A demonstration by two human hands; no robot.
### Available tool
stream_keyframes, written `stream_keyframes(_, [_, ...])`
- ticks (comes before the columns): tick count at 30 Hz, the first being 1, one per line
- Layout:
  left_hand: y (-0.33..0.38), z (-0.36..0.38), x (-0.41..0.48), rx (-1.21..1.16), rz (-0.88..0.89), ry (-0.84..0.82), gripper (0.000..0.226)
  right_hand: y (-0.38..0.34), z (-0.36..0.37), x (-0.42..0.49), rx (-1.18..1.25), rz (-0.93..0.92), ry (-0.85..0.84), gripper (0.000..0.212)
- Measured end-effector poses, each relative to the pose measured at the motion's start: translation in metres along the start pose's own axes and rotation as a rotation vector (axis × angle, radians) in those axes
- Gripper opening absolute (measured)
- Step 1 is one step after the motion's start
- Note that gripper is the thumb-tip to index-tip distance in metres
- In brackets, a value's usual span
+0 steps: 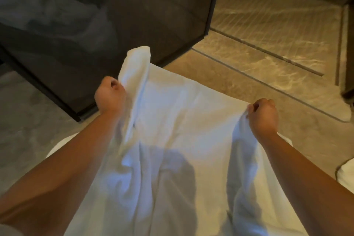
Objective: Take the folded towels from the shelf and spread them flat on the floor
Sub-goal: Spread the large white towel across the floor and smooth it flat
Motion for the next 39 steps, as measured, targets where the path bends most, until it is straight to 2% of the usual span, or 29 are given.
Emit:
stream_keyframes(2, [0.004,0.018,-0.006,0.089,-0.001,-0.153,0.019,0.000,0.012,-0.006,0.012,0.031,-0.119,0.032])
stream_keyframes(3, [0.008,0.026,-0.015,0.157,0.056,-0.228,0.030,-0.003,0.022,-0.015,0.018,0.007,-0.208,0.042])
stream_keyframes(5, [0.017,0.041,-0.044,0.323,0.329,-0.310,0.041,-0.008,0.046,-0.042,0.023,-0.031,-0.374,0.062])
stream_keyframes(7, [0.017,0.058,-0.084,0.585,0.610,-0.420,0.041,-0.007,0.076,-0.075,-0.109,-0.031,-0.539,0.078])
stream_keyframes(8, [0.008,0.069,-0.103,0.738,0.670,-0.518,0.043,-0.004,0.090,-0.091,-0.208,-0.021,-0.631,0.085])
stream_keyframes(9, [-0.008,0.078,-0.118,0.882,0.652,-0.634,0.048,0.002,0.103,-0.107,-0.295,-0.015,-0.724,0.092])
stream_keyframes(11, [-0.047,0.086,-0.136,1.067,0.466,-0.872,0.072,0.015,0.118,-0.128,-0.384,-0.031,-0.834,0.102])
stream_keyframes(13, [-0.075,0.086,-0.132,1.071,0.325,-0.992,0.095,0.024,0.119,-0.127,-0.409,-0.071,-0.820,0.108])
stream_keyframes(16, [-0.086,0.083,-0.101,1.015,0.316,-0.943,0.101,0.031,0.114,-0.103,-0.394,-0.047,-0.784,0.107])
stream_keyframes(21, [-0.075,0.086,-0.089,1.110,0.363,-0.855,0.085,0.034,0.104,-0.083,-0.270,-0.072,-0.794,0.095])
stream_keyframes(23, [-0.062,0.086,-0.118,1.100,0.422,-0.765,0.066,0.034,0.089,-0.096,-0.129,-0.121,-0.720,0.083])
stream_keyframes(25, [-0.046,0.088,-0.163,0.973,0.510,-0.749,0.055,0.039,0.063,-0.124,-0.036,-0.183,-0.627,0.071])
stream_keyframes(27, [-0.030,0.092,-0.213,0.837,0.622,-0.859,0.055,0.057,0.031,-0.155,-0.017,-0.203,-0.493,0.063])
stream_keyframes(29, [-0.017,0.097,-0.258,0.748,0.729,-1.041,0.057,0.091,0.001,-0.184,-0.059,-0.144,-0.351,0.059])
stream_keyframes(32, [-0.009,0.097,-0.304,0.781,0.873,-1.218,0.058,0.149,-0.034,-0.216,-0.176,0.112,-0.328,0.065])
stream_keyframes(34, [-0.007,0.098,-0.319,0.814,0.877,-1.254,0.058,0.185,-0.054,-0.229,-0.162,0.217,-0.296,0.066])
stream_keyframes(39, [0.004,0.104,-0.357,0.821,0.904,-1.263,0.059,0.244,-0.091,-0.238,-0.248,0.257,-0.320,0.067])
Point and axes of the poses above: each hand's wrist, its own x-axis towards the middle knuckle, its own z-axis out of the palm, y = z × x, the point moved 5 cm from there along x, towards the middle knuckle, and after that the axes turned 1 degree about y, right-handed, at the moved point
